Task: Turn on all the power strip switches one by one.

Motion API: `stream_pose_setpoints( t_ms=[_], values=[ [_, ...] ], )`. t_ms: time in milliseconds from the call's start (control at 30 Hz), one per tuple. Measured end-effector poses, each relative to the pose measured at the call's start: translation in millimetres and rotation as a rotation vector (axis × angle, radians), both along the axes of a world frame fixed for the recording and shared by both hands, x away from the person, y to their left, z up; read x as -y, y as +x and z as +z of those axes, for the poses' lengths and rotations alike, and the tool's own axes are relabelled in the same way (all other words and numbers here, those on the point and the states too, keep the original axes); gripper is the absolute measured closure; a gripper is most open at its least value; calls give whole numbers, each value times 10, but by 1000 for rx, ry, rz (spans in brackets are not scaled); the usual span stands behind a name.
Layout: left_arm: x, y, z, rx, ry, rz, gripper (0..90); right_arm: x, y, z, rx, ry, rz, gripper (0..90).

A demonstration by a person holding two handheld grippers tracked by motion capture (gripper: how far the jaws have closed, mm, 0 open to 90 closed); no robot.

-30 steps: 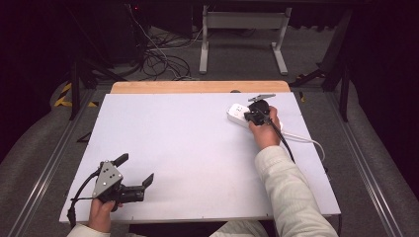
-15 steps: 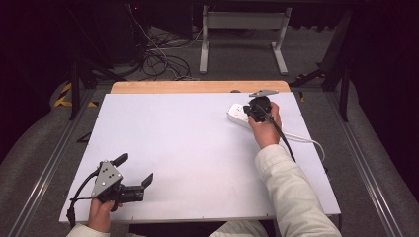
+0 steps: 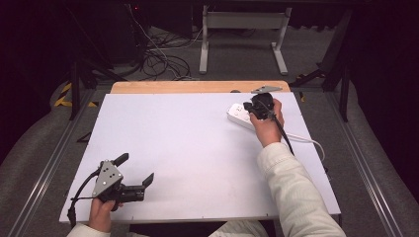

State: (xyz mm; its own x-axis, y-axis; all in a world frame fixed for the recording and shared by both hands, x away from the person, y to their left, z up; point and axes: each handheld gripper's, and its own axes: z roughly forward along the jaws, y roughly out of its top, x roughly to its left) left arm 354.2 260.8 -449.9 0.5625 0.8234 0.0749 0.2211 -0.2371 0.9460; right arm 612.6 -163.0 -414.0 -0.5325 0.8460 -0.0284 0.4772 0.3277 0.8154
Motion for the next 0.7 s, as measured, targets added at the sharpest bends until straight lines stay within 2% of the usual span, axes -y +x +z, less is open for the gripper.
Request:
stream_pose_setpoints(
  t_ms=[100, 233, 467, 700],
  values=[
    [2, 1, 0, 0, 1, -1, 2, -38, 17, -9, 0, 13, 16, 900],
    [4, 4, -2, -2, -1, 0, 2, -127, 50, -55, 3, 6, 43, 900],
    [-3, 5, -3, -1, -1, 1, 2, -202, 148, -233, -31, -22, 30, 900],
    [-2, 8, -3, 0, 2, -1, 2, -198, 197, -310, -22, -33, 21, 900]
  ],
)
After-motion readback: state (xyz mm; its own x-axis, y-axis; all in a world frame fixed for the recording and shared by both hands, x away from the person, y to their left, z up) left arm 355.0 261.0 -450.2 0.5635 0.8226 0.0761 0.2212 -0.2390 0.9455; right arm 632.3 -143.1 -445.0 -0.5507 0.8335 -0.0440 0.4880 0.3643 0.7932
